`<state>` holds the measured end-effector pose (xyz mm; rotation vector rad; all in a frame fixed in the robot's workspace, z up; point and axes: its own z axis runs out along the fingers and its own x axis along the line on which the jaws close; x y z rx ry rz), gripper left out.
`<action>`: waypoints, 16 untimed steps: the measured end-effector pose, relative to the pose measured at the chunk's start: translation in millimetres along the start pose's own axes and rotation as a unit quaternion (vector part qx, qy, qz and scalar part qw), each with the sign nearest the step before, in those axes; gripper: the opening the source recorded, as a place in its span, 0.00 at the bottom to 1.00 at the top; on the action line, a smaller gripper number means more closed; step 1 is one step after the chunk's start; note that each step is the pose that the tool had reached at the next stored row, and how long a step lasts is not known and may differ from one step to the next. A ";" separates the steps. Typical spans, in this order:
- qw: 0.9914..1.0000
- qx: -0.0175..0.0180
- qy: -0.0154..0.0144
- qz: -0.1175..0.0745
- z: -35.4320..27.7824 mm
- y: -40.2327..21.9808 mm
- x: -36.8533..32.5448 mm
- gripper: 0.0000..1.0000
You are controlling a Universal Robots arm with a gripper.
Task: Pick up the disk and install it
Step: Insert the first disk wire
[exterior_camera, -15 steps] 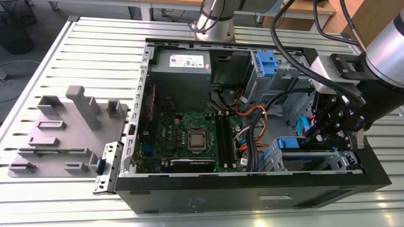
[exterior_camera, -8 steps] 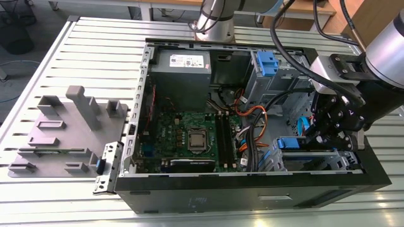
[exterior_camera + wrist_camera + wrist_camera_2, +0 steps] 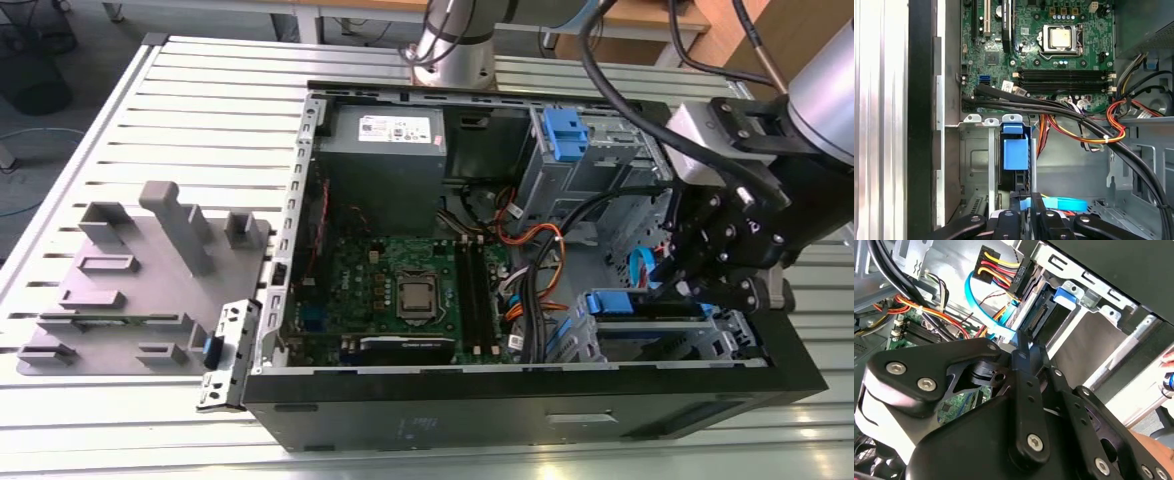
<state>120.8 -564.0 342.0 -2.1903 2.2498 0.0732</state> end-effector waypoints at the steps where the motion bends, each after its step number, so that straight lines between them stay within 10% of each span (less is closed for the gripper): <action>1: 1.000 0.000 0.000 0.000 -2.0 0.1 -0.1 0.24; 16: 1.000 0.000 0.000 0.000 -8.5 -1.1 -0.3 0.24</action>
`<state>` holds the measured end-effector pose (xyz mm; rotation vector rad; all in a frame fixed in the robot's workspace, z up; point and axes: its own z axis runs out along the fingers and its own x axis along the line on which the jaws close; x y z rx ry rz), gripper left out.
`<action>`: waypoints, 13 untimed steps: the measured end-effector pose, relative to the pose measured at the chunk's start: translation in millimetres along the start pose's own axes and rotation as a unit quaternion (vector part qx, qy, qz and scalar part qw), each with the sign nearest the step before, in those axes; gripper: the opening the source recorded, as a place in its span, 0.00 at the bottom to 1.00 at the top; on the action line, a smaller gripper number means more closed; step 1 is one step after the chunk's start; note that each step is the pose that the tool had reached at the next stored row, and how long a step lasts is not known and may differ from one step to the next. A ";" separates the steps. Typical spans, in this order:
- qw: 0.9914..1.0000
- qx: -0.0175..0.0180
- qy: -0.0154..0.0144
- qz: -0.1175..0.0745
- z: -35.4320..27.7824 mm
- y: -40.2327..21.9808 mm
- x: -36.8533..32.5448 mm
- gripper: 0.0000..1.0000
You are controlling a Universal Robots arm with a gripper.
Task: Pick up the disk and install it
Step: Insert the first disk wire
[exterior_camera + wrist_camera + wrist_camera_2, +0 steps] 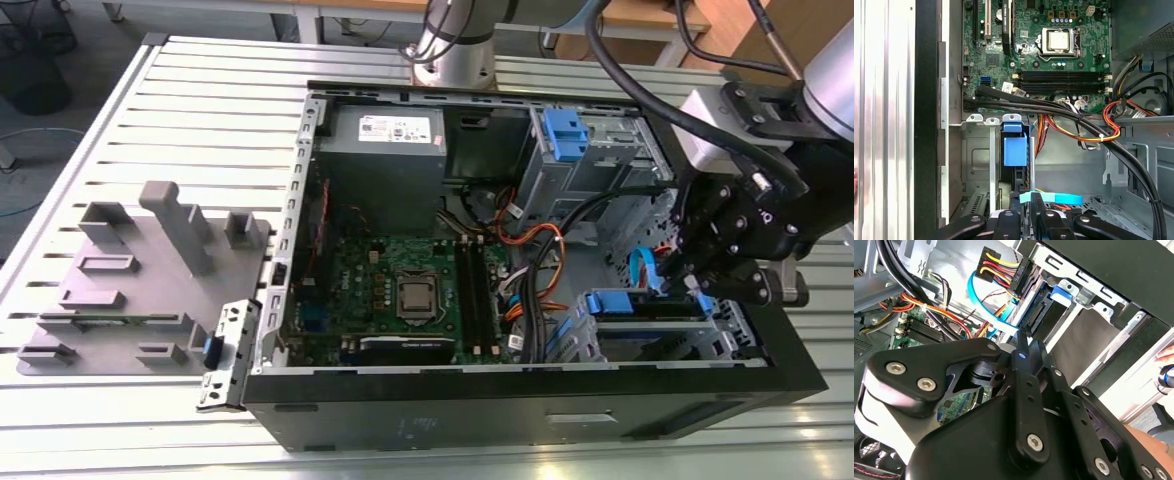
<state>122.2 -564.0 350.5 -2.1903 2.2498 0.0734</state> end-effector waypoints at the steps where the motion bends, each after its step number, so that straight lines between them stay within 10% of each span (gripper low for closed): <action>1: 1.000 0.000 0.000 0.000 0.0 -0.4 0.0 0.24; 13: 1.000 0.000 0.000 0.000 0.1 -9.3 -0.3 0.24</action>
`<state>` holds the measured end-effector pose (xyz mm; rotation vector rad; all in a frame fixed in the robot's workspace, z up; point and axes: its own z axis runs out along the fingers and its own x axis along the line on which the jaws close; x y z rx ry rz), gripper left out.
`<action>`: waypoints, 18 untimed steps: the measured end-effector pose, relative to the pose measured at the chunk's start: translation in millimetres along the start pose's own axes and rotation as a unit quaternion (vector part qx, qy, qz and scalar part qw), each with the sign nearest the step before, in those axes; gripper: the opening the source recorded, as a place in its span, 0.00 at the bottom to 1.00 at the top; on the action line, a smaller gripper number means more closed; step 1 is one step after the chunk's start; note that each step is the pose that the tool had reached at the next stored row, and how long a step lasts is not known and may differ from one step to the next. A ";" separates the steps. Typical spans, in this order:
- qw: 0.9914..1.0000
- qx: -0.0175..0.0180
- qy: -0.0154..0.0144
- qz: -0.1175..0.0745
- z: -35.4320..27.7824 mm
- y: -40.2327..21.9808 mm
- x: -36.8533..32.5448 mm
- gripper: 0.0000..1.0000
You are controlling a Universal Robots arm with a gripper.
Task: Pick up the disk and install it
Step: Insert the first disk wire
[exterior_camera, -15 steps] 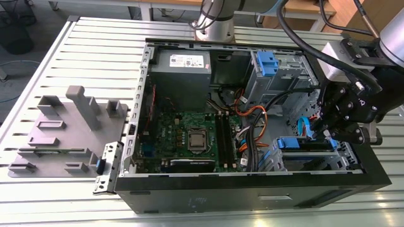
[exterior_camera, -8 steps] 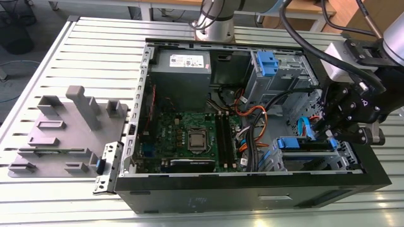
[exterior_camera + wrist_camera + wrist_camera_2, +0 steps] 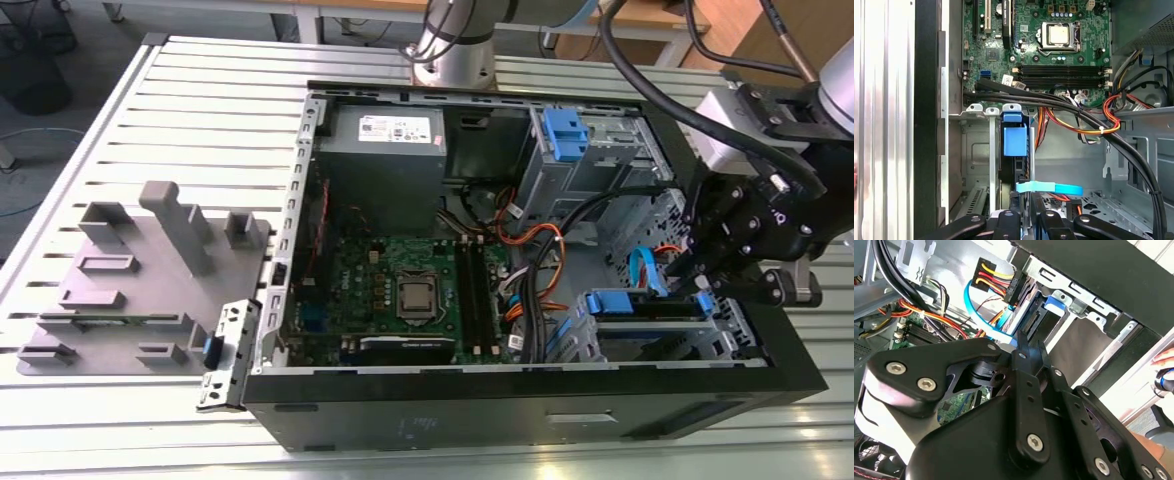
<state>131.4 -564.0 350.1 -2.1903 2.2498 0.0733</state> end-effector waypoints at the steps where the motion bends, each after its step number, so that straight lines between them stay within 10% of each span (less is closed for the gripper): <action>1: 1.000 0.000 0.000 0.000 0.0 0.0 0.0 0.24; 18: 1.000 0.000 0.000 0.000 0.2 -7.2 -0.2 0.24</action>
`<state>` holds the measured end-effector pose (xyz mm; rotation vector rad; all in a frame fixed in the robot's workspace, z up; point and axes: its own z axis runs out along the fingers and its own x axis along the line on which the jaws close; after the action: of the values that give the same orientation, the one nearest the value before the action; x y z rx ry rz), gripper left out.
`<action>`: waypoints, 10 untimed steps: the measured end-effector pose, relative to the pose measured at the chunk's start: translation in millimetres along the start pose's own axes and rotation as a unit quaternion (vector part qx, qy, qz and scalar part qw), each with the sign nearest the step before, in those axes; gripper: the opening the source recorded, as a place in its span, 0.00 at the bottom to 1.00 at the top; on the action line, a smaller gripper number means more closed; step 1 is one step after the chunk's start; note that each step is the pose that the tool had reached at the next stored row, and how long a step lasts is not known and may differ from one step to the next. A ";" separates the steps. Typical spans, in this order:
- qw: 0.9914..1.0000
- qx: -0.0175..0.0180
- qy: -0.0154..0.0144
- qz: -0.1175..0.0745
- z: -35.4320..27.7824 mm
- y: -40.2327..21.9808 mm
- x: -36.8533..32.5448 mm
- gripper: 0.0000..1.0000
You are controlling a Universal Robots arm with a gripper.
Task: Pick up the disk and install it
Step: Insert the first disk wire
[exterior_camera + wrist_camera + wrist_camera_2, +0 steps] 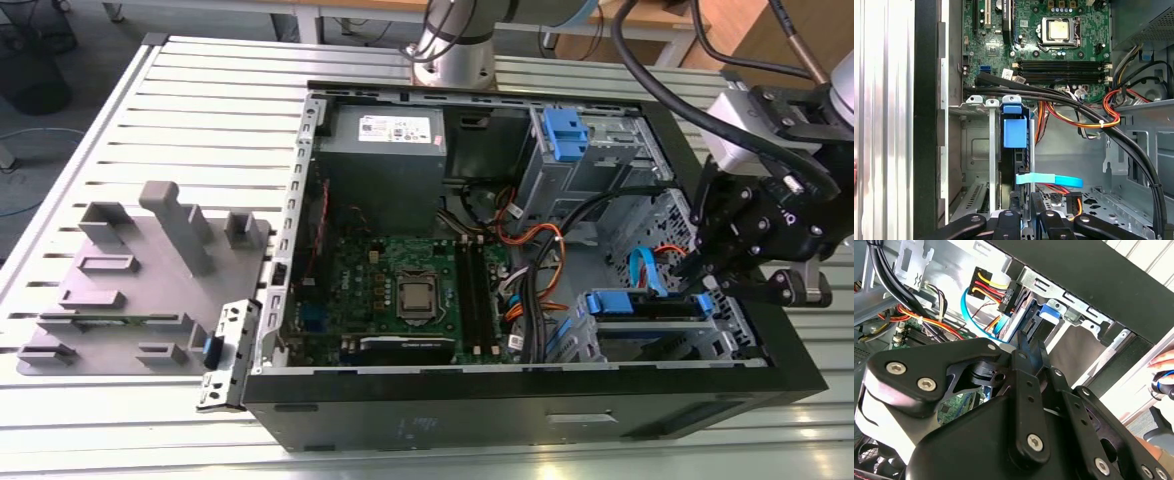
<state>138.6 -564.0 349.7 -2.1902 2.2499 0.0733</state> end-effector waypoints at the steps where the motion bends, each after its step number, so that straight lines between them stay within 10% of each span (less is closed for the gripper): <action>1: 1.000 0.000 0.000 0.000 0.0 0.0 0.0 0.24; 6: 1.000 0.002 -0.012 -0.001 0.4 -0.1 0.0 0.24; 10: 1.000 0.003 -0.013 -0.001 0.5 0.4 0.1 0.24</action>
<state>138.2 -564.0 349.2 -2.1745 2.2316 0.0942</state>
